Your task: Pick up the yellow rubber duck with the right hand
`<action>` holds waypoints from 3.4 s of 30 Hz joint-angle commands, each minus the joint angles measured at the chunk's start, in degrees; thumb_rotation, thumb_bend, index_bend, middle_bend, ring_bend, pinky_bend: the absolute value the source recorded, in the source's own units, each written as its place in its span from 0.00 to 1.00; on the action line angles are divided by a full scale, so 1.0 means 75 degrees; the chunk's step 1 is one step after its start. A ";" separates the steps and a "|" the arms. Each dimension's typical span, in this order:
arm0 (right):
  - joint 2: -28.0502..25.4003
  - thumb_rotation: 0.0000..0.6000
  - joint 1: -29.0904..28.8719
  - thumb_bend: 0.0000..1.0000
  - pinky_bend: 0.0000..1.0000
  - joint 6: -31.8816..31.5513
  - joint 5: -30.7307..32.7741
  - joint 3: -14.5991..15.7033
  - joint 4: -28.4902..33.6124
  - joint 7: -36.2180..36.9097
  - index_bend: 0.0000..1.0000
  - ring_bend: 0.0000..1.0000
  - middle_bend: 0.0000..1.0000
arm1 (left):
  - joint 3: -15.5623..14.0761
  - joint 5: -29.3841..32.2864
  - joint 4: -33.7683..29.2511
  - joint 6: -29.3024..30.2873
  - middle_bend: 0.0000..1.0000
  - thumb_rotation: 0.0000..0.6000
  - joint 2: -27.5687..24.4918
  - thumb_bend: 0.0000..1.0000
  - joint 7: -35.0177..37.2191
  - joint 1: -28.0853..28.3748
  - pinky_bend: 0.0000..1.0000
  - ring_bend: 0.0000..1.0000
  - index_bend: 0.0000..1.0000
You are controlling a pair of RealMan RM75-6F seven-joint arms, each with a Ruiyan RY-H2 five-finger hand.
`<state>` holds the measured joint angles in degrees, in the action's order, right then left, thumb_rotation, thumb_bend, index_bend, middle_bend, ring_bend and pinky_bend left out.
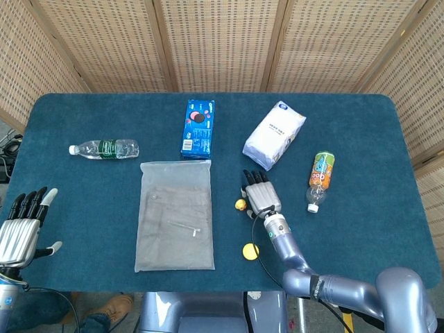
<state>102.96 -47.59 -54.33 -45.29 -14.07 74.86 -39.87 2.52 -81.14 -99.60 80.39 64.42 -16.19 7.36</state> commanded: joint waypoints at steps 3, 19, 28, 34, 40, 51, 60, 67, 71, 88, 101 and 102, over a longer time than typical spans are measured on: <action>0.0082 1.00 -0.0043 0.24 0.00 0.0008 0.0011 0.0034 0.0002 0.0103 0.43 0.00 0.00 | -0.0010 -0.0003 -0.0009 0.0019 0.00 1.00 0.0014 0.02 -0.0036 0.0004 0.00 0.00 0.00; -0.0179 1.00 -0.0066 0.28 0.00 -0.0154 0.0124 -0.0089 0.0554 0.0396 0.55 0.00 0.00 | -0.0042 0.0021 0.0017 -0.0005 0.00 1.00 0.0019 0.02 -0.0036 0.0034 0.00 0.00 0.00; -0.1158 1.00 0.0126 0.28 0.00 -0.0440 -0.0230 0.0058 0.2149 0.0395 0.55 0.00 0.00 | -0.0087 -0.0047 -0.0003 0.0026 0.00 1.00 0.0013 0.02 -0.0032 0.0025 0.00 0.00 0.00; -0.1984 1.00 0.0316 0.28 0.00 -0.0462 -0.0651 0.0808 0.3514 0.0047 0.55 0.00 0.00 | -0.0153 -0.0167 -0.0035 0.0064 0.00 1.00 0.0022 0.01 -0.0046 0.0008 0.00 0.00 0.00; -0.2275 1.00 0.0445 0.28 0.00 -0.0380 -0.1347 0.1523 0.4052 -0.0035 0.55 0.00 0.00 | -0.0158 -0.0144 -0.0025 0.0030 0.00 1.00 0.0030 0.02 -0.0047 0.0021 0.00 0.00 0.00; -0.2288 1.00 0.0527 0.28 0.00 -0.0352 -0.1877 0.1930 0.3980 0.0017 0.55 0.00 0.00 | -0.0151 -0.0082 -0.0011 -0.0025 0.00 1.00 0.0038 0.02 -0.0035 0.0046 0.00 0.00 0.00; -0.2275 1.00 0.0524 0.28 0.00 -0.0357 -0.1817 0.2002 0.3867 -0.0105 0.55 0.00 0.00 | -0.0169 -0.0079 -0.0003 -0.0063 0.00 1.00 0.0063 0.01 -0.0092 0.0068 0.00 0.00 0.00; -0.2253 1.00 0.0540 0.28 0.00 -0.0370 -0.1790 0.2132 0.3785 -0.0272 0.55 0.00 0.00 | -0.0176 -0.0080 0.0000 -0.0043 0.00 1.00 0.0077 0.02 -0.0109 0.0061 0.00 0.00 0.00; -0.2287 1.00 0.0536 0.27 0.00 -0.0348 -0.1760 0.2184 0.3759 -0.0345 0.53 0.00 0.00 | -0.0176 -0.0076 0.0001 -0.0048 0.00 1.00 0.0089 0.02 -0.0129 0.0067 0.00 0.00 0.00; -0.2899 1.00 0.0653 0.00 0.00 -0.0812 -0.2133 0.2110 0.4539 -0.0398 0.38 0.00 0.00 | -0.0182 -0.0073 -0.0006 -0.0021 0.00 1.00 0.0080 0.02 -0.0099 0.0058 0.00 0.00 0.00; -0.4387 1.00 0.2591 0.00 0.00 -0.3595 -0.4829 0.2462 0.3179 0.2161 0.00 0.00 0.00 | -0.0347 -0.0667 -0.0134 0.0471 0.00 1.00 -0.0122 0.02 0.0203 -0.0164 0.00 0.00 0.00; -0.4405 1.00 0.2716 0.00 0.00 -0.3722 -0.4868 0.2495 0.3059 0.2276 0.00 0.00 0.00 | -0.0355 -0.0708 -0.0130 0.0509 0.00 1.00 -0.0120 0.02 0.0217 -0.0179 0.00 0.00 0.00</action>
<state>72.28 -31.91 -77.30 -79.16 3.33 102.22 -27.65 0.02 -86.15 -100.53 83.92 63.59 -14.76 6.23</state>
